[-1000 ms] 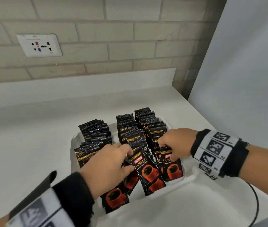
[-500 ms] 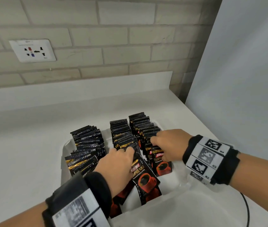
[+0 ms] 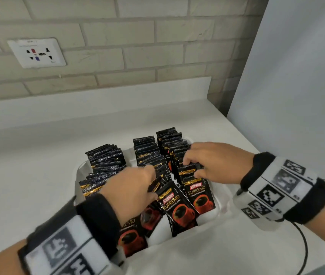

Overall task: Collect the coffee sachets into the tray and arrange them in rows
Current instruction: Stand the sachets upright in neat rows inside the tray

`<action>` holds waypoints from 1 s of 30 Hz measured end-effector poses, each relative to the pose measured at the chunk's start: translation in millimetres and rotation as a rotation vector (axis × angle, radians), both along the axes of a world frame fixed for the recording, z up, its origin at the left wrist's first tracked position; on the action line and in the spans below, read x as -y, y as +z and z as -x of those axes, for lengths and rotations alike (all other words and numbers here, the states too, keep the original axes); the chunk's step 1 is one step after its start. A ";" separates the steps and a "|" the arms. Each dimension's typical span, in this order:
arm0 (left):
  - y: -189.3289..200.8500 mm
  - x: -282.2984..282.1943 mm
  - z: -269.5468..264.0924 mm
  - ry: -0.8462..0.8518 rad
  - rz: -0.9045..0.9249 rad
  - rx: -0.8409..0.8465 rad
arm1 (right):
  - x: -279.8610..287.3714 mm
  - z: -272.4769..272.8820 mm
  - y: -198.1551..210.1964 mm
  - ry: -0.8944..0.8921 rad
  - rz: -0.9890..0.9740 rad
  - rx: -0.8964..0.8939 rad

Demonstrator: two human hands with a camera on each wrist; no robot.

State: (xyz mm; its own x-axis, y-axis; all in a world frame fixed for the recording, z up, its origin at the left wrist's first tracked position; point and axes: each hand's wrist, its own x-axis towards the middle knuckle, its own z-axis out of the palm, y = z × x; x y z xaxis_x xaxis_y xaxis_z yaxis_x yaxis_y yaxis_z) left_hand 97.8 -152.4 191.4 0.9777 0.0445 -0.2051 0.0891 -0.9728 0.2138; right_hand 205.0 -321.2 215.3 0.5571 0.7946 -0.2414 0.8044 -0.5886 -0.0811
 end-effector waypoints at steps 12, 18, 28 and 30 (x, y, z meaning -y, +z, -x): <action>42.4 -64.7 54.4 0.269 0.234 0.132 | -56.6 20.8 -31.0 0.416 0.262 0.081; 21.4 -67.6 62.9 0.213 0.141 0.013 | -53.8 18.7 -24.5 0.352 0.117 0.060; 15.6 -69.1 62.9 0.163 0.083 0.020 | -10.8 3.8 17.0 0.027 -0.156 -0.220; 13.6 -72.0 65.2 0.194 0.127 0.021 | 1.4 -1.9 24.6 -0.027 -0.129 -0.226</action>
